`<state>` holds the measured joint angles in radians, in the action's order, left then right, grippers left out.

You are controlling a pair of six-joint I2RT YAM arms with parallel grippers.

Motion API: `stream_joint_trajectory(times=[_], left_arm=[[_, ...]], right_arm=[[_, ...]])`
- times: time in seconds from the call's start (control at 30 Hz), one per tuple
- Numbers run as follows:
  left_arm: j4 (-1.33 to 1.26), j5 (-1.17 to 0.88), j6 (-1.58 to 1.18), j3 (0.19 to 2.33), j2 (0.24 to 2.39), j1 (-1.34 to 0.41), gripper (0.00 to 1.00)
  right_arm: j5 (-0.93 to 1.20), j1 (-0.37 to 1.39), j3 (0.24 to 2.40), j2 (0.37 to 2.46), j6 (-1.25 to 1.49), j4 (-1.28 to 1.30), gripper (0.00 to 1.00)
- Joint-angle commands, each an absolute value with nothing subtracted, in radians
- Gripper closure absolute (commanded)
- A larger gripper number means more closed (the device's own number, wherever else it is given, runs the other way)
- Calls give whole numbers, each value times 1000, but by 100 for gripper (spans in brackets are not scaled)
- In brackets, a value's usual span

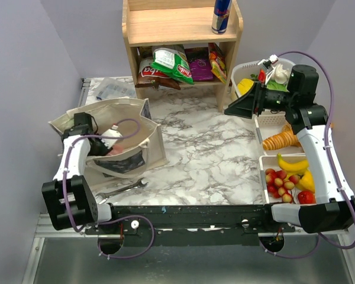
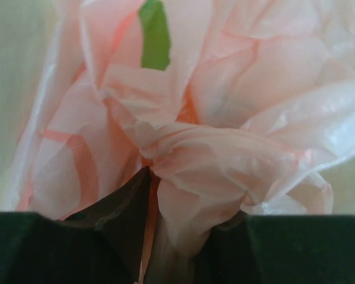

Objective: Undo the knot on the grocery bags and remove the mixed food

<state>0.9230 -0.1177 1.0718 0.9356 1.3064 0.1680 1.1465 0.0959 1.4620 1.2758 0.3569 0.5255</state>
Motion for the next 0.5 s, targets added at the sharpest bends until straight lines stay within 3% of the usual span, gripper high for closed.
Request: stream_joint_trajectory(times=[0.0, 0.33, 0.4, 0.47], left_arm=[[969, 35, 852, 1049, 1393, 330, 70], [893, 131, 691, 1234, 1548, 656, 59], [887, 111, 683, 1236, 1526, 659, 52], [884, 73, 688, 1206, 1467, 637, 36]], right_arm=[[1139, 92, 1445, 1244, 333, 533, 9], [1153, 92, 1441, 1244, 310, 551, 8], [1155, 92, 1446, 1245, 302, 559, 8], [1155, 92, 1445, 1243, 287, 574, 8]])
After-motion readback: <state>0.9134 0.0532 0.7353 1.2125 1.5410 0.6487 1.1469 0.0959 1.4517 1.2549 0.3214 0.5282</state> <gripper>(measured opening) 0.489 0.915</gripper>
